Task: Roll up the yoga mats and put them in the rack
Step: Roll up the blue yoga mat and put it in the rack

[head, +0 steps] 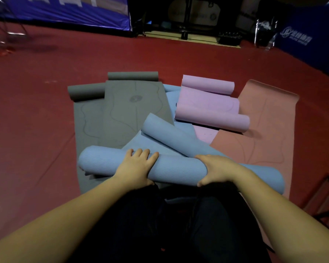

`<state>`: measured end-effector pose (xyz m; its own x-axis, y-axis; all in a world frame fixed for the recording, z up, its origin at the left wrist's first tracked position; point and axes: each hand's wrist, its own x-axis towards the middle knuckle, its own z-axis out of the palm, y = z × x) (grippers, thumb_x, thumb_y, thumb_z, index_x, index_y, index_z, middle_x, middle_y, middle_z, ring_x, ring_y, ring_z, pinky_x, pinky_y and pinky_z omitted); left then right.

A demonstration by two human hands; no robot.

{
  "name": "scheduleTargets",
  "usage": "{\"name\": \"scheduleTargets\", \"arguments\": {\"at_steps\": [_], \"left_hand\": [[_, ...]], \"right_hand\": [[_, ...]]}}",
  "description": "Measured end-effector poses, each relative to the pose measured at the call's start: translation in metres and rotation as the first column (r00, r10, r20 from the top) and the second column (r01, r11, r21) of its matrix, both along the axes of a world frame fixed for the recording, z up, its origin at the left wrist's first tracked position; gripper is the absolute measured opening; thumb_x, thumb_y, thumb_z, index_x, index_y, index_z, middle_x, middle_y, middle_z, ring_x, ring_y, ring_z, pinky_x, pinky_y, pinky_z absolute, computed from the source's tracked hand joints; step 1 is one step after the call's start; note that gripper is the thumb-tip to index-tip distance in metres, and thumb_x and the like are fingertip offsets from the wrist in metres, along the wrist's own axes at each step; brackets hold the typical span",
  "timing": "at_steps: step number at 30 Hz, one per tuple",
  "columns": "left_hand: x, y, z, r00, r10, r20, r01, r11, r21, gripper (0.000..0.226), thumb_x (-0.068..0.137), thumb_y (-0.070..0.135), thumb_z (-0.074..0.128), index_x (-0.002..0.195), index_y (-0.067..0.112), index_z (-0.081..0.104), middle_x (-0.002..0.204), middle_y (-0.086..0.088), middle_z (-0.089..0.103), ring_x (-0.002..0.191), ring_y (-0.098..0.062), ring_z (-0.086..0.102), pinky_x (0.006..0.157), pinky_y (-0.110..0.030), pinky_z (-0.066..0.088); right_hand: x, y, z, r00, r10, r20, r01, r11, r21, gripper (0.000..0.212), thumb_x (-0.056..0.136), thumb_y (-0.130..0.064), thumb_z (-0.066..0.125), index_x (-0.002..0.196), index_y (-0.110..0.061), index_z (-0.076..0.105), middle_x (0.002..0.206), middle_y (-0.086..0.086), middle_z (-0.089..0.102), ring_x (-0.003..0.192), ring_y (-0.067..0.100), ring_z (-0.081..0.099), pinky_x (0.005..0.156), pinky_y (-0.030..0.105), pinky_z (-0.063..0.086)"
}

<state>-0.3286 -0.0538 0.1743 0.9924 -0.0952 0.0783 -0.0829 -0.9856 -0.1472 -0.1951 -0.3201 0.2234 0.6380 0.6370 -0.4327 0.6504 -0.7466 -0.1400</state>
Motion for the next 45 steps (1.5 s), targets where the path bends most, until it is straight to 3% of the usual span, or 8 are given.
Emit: {"name": "scheduleTargets", "arguments": {"at_steps": [11, 17, 22, 27, 31, 34, 40, 45], "left_hand": [[-0.019, -0.01, 0.033, 0.997, -0.079, 0.023, 0.079, 0.997, -0.022, 0.088, 0.057, 0.072, 0.057, 0.129, 0.023, 0.051, 0.103, 0.0, 0.062, 0.089, -0.024, 0.059, 0.078, -0.04, 0.047], [-0.018, -0.014, 0.056, 0.975, -0.056, -0.215, 0.031, 0.993, -0.116, 0.087, 0.062, 0.079, 0.059, 0.133, 0.034, 0.039, 0.116, 0.008, 0.057, 0.11, -0.018, 0.053, 0.091, -0.037, 0.041], [0.009, 0.001, 0.056, 0.897, -0.044, -0.44, -0.088, 0.957, -0.275, 0.077, 0.05, 0.08, 0.067, 0.112, 0.039, 0.049, 0.103, 0.011, 0.063, 0.097, -0.016, 0.059, 0.083, -0.038, 0.05], [0.043, 0.018, 0.061, 0.715, -0.103, -0.691, -0.296, 0.851, -0.433, 0.075, 0.059, 0.06, 0.084, 0.125, 0.04, 0.053, 0.115, 0.012, 0.062, 0.105, -0.015, 0.058, 0.093, -0.032, 0.047], [0.064, 0.023, 0.061, 0.599, -0.163, -0.784, -0.442, 0.749, -0.493, 0.061, 0.069, 0.04, 0.086, 0.123, 0.034, 0.058, 0.116, 0.011, 0.064, 0.106, -0.013, 0.062, 0.092, -0.028, 0.049], [0.075, 0.025, 0.057, 0.554, -0.173, -0.814, -0.492, 0.722, -0.487, 0.061, 0.069, 0.038, 0.087, 0.122, 0.033, 0.059, 0.118, 0.008, 0.066, 0.106, -0.015, 0.064, 0.097, -0.035, 0.05], [0.068, 0.025, 0.053, 0.616, -0.159, -0.772, -0.465, 0.718, -0.518, 0.06, 0.068, 0.044, 0.086, 0.121, 0.035, 0.06, 0.121, 0.011, 0.063, 0.11, -0.012, 0.059, 0.098, -0.03, 0.046], [0.035, 0.015, 0.043, 0.932, -0.072, -0.355, -0.056, 0.939, -0.338, 0.087, 0.066, 0.082, 0.052, 0.138, 0.033, 0.047, 0.128, 0.012, 0.05, 0.121, -0.014, 0.044, 0.098, -0.035, 0.041]], "right_hand": [[-0.005, -0.015, 0.019, 0.992, -0.003, -0.125, 0.0, 1.0, -0.022, 0.086, 0.05, -0.067, 0.075, 0.126, -0.045, 0.041, 0.121, -0.01, 0.059, 0.105, 0.015, 0.057, 0.092, 0.037, 0.047], [0.006, -0.018, 0.03, 0.958, -0.009, -0.288, -0.016, 0.996, -0.086, 0.085, 0.058, -0.061, 0.082, 0.132, -0.045, 0.045, 0.125, -0.021, 0.057, 0.112, 0.007, 0.055, 0.102, 0.03, 0.041], [0.013, -0.011, 0.024, 0.927, -0.057, -0.37, 0.05, 0.998, -0.028, 0.081, 0.071, -0.048, 0.083, 0.141, -0.039, 0.042, 0.134, -0.021, 0.05, 0.124, 0.006, 0.048, 0.104, 0.023, 0.034], [0.008, -0.019, 0.015, 0.986, -0.036, -0.164, 0.053, 0.994, 0.1, 0.078, 0.083, -0.055, 0.07, 0.148, -0.029, 0.036, 0.146, -0.01, 0.04, 0.136, 0.012, 0.037, 0.113, 0.027, 0.027], [-0.021, -0.022, -0.004, 0.986, 0.019, 0.165, -0.021, 1.0, 0.01, 0.112, 0.067, -0.073, 0.068, 0.156, -0.028, 0.015, 0.157, -0.003, 0.027, 0.143, 0.021, 0.028, 0.117, 0.038, 0.023], [-0.025, -0.02, -0.017, 0.967, 0.001, 0.256, -0.002, 1.0, 0.006, 0.119, 0.063, -0.074, 0.07, 0.156, -0.029, 0.011, 0.156, 0.002, 0.028, 0.142, 0.023, 0.029, 0.117, 0.041, 0.022], [-0.018, -0.017, -0.018, 0.963, 0.043, 0.266, -0.041, 0.999, -0.011, 0.118, 0.061, -0.075, 0.07, 0.155, -0.031, 0.014, 0.145, -0.002, 0.039, 0.133, 0.023, 0.04, 0.111, 0.039, 0.029], [-0.01, -0.017, -0.018, 0.967, 0.056, 0.247, -0.058, 0.998, -0.001, 0.111, 0.061, -0.075, 0.067, 0.152, -0.032, 0.021, 0.141, -0.003, 0.046, 0.129, 0.024, 0.045, 0.109, 0.041, 0.034]]}}
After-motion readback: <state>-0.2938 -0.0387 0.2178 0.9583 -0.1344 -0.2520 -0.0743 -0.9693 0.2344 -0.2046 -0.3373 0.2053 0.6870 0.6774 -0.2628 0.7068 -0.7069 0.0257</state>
